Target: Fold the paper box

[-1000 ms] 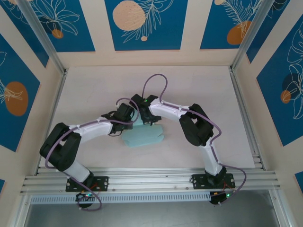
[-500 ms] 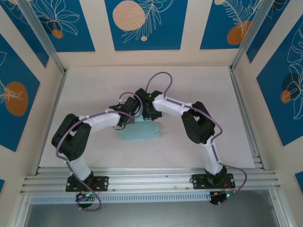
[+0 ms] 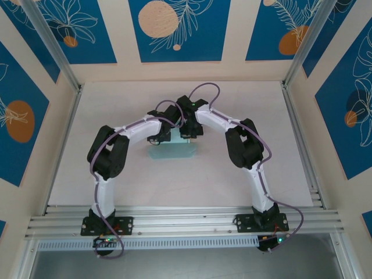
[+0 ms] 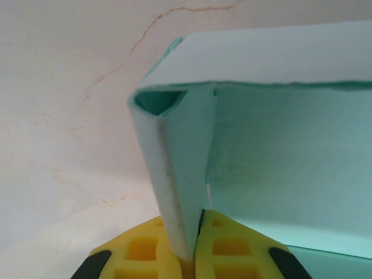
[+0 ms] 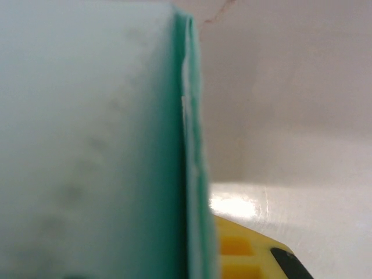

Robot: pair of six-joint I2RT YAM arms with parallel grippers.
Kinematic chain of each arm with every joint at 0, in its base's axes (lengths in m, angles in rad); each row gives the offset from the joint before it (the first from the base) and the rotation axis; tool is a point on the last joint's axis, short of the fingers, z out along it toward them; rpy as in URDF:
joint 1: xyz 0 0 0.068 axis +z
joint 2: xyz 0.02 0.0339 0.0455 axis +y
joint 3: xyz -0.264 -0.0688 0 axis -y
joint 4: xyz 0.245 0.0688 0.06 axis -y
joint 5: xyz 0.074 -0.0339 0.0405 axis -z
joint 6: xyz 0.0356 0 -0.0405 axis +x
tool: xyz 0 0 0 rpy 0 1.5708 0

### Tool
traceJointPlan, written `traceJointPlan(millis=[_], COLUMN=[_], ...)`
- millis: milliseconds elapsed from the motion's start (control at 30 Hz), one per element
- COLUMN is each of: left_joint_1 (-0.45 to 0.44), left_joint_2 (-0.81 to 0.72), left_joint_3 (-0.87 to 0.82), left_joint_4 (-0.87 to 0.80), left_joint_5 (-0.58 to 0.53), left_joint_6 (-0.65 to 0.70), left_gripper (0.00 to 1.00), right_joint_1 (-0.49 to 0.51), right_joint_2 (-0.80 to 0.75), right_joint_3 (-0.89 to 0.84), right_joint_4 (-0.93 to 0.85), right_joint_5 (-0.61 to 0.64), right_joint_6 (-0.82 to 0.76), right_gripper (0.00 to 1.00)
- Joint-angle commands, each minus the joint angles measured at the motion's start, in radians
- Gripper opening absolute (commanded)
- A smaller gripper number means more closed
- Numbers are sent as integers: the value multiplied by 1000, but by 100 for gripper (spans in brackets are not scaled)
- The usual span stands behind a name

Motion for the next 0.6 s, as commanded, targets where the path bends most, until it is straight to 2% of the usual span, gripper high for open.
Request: traceJointPlan(millis=[0, 167, 300, 367, 433, 467, 567], left_joint_1=[22, 24, 29, 26, 26, 26, 29], left_joint_2=[167, 196, 118, 41, -56, -91, -202], left_joint_3=[23, 34, -18, -64, -124, -146, -193], left_joint_4=[-185, -207, -133, -70, 12, 41, 92], left_joint_5=[-209, -212, -111, -35, 60, 94, 166], left_joint_6=[50, 62, 98, 117, 135, 137, 142], left_gripper=[1, 8, 14, 26, 47, 55, 66], right_joint_1=[152, 153, 153, 152, 153, 153, 154], right_joint_2=[54, 64, 64, 65, 65, 65, 61], right_joint_3=[6, 20, 23, 25, 25, 25, 21], right_joint_4=[-117, -125, -138, -145, -153, -157, -168], right_joint_5=[86, 84, 88, 93, 101, 101, 102], right_joint_6=[-23, -22, -23, -24, -27, -28, -34], right_gripper=[1, 1, 1, 1, 1, 1, 1])
